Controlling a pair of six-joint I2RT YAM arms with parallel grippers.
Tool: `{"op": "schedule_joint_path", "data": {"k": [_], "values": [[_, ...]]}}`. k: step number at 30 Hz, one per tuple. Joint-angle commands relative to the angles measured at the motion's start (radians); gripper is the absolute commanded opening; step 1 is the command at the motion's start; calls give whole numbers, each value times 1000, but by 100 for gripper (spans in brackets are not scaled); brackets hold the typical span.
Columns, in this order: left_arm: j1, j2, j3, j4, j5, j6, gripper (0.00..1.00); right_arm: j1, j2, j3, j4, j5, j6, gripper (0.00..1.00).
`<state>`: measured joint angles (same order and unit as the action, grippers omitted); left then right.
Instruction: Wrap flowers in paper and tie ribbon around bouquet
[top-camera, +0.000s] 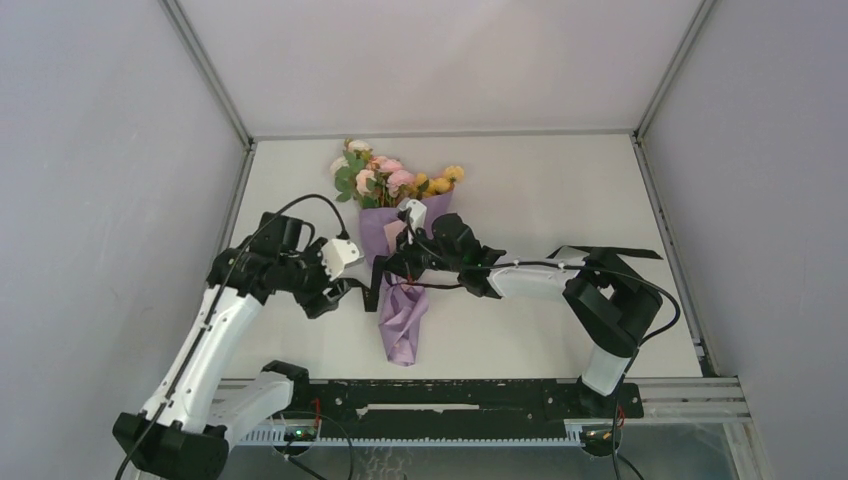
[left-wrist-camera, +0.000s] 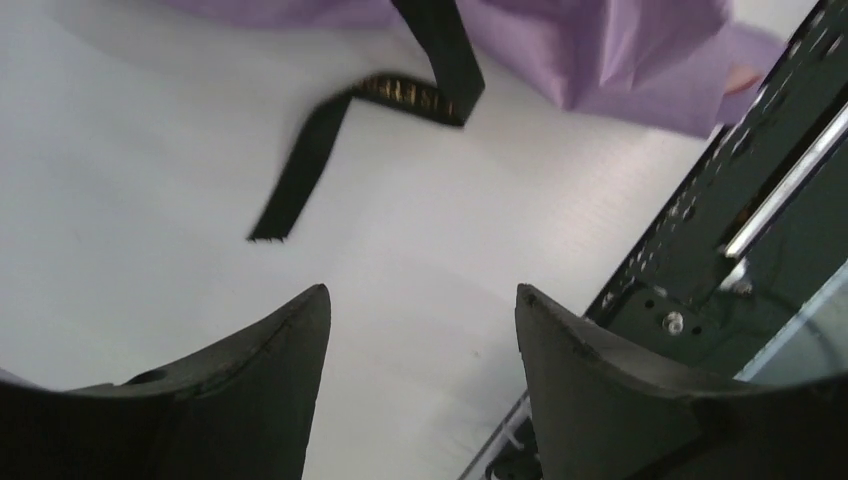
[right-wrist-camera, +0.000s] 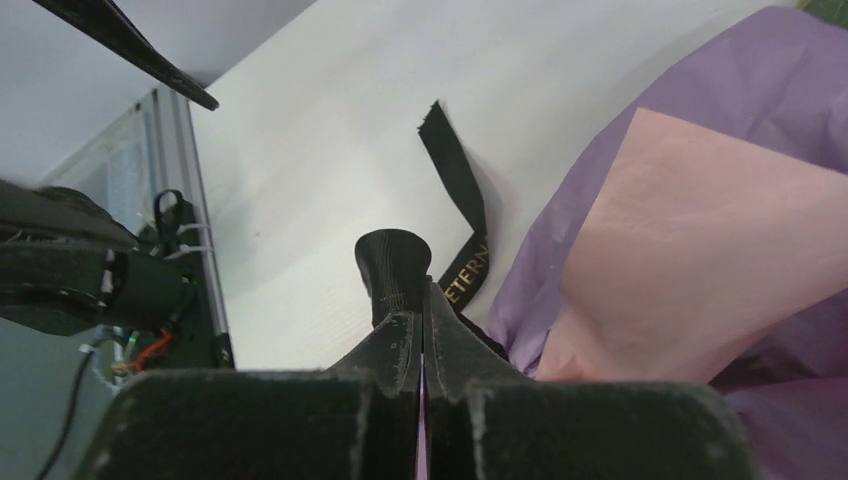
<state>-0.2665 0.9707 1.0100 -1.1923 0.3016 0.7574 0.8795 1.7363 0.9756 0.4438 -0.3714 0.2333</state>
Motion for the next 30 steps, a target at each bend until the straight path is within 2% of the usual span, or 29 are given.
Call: {"op": "schedule_joint_path", "data": {"k": [1,5,8,11,12,15,19,21,25,30], "values": [[-6,-77,-50,288,238,-109,75,-11,-17,40,86,-10,147,0],[-7,-62,-254,645,348,-333,79,-16,-2,40,106,-35,184,0],[-7,-32,-371,844,312,-493,79,-21,-7,41,85,-33,209,0],[-17,-31,-483,1109,275,-763,79,-22,-2,41,87,-15,261,0],[-31,-25,-491,1165,267,-800,78,-21,0,41,83,-3,274,0],[-36,2,-574,1365,218,-906,74,-22,7,41,83,23,301,0],[-37,72,-641,1479,141,-1082,60,-25,-1,41,74,41,305,0],[-44,82,-679,1583,156,-1092,56,-31,-6,41,65,46,313,0],[-52,133,-717,1701,142,-1088,59,-44,-9,41,55,36,328,0],[-143,125,-749,1802,164,-956,62,-48,3,41,62,28,343,0]]}}
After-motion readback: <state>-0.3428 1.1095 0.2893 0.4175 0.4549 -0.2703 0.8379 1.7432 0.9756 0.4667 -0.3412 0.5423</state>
